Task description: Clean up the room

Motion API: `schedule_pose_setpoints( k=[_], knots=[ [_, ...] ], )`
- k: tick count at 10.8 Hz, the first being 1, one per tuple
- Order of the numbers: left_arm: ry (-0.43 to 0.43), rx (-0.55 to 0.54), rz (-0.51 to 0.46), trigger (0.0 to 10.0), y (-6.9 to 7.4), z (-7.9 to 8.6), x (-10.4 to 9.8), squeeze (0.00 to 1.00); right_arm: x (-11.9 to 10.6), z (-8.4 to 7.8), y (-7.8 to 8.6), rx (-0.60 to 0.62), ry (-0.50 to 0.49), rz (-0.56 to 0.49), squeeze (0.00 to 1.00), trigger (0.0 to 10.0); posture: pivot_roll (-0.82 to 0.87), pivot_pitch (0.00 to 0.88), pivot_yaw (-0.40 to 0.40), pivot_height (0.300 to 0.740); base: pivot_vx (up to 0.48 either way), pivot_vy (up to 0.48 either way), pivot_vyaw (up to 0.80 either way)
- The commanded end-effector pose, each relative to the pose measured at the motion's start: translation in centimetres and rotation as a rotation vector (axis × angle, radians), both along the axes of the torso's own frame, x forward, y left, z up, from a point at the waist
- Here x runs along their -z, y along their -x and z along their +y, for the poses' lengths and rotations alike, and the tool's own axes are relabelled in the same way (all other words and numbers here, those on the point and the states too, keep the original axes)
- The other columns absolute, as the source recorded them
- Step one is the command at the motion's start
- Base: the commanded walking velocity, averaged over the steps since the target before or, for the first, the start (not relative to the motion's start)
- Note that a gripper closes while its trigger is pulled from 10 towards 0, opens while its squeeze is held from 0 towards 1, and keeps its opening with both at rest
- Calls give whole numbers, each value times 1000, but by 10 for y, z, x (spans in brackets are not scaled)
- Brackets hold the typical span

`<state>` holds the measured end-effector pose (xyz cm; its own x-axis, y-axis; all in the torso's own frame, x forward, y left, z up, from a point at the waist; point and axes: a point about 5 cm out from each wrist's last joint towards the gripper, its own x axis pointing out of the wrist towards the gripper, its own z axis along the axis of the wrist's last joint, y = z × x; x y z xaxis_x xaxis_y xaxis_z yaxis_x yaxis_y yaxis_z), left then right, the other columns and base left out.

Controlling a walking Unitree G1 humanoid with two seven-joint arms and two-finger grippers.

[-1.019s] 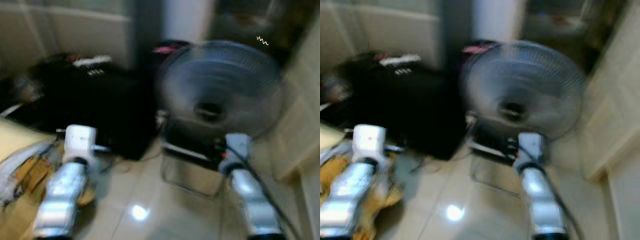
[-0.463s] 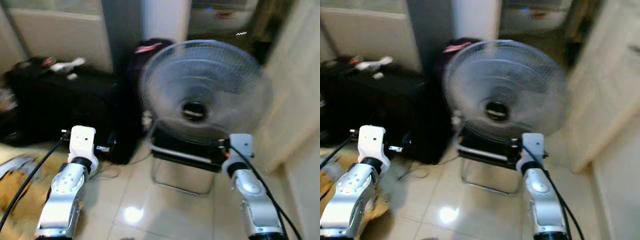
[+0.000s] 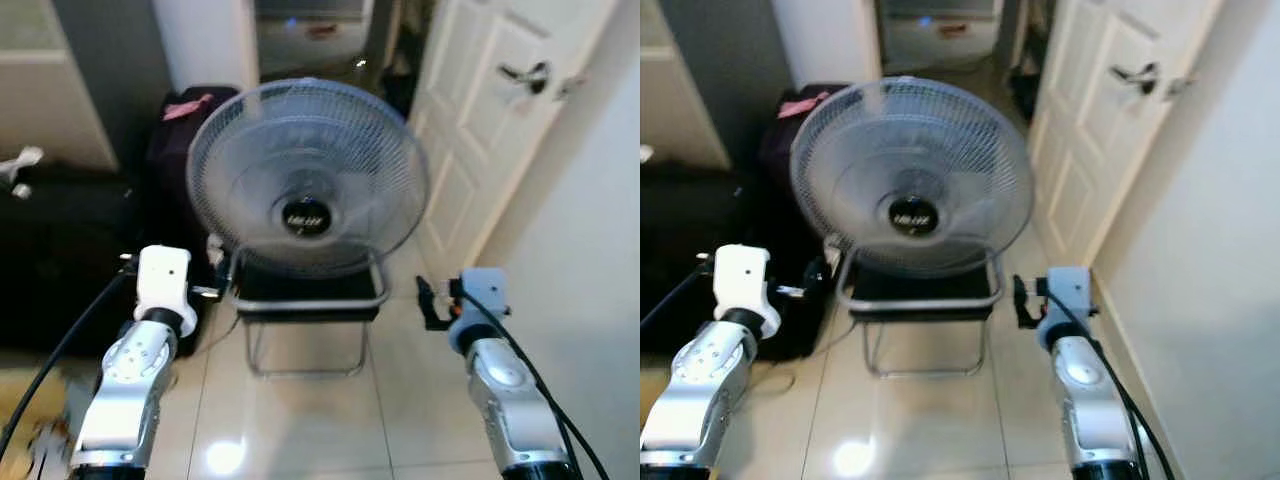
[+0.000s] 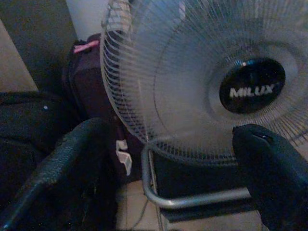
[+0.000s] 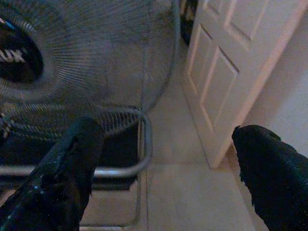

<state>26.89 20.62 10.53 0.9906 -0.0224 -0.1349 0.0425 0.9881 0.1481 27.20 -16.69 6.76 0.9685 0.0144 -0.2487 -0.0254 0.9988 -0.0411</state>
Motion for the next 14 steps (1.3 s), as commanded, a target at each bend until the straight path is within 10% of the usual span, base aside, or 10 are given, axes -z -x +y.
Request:
schedule_pose_setpoints(
  k=[1, 14],
  knots=[
    [2, -14, -12, 10000, -2, 1, -1, 0, -8, 1, -5, -23, 13, -38, 0, 10000, -24, 0, 12, 740, 322, 0, 0],
    [-22, 34, -18, 10000, 5, -6, -1, 0, -8, 11, 2, -87, -60, -45, 0, 10000, -14, 0, -3, 740, 221, 0, 0]
  ],
)
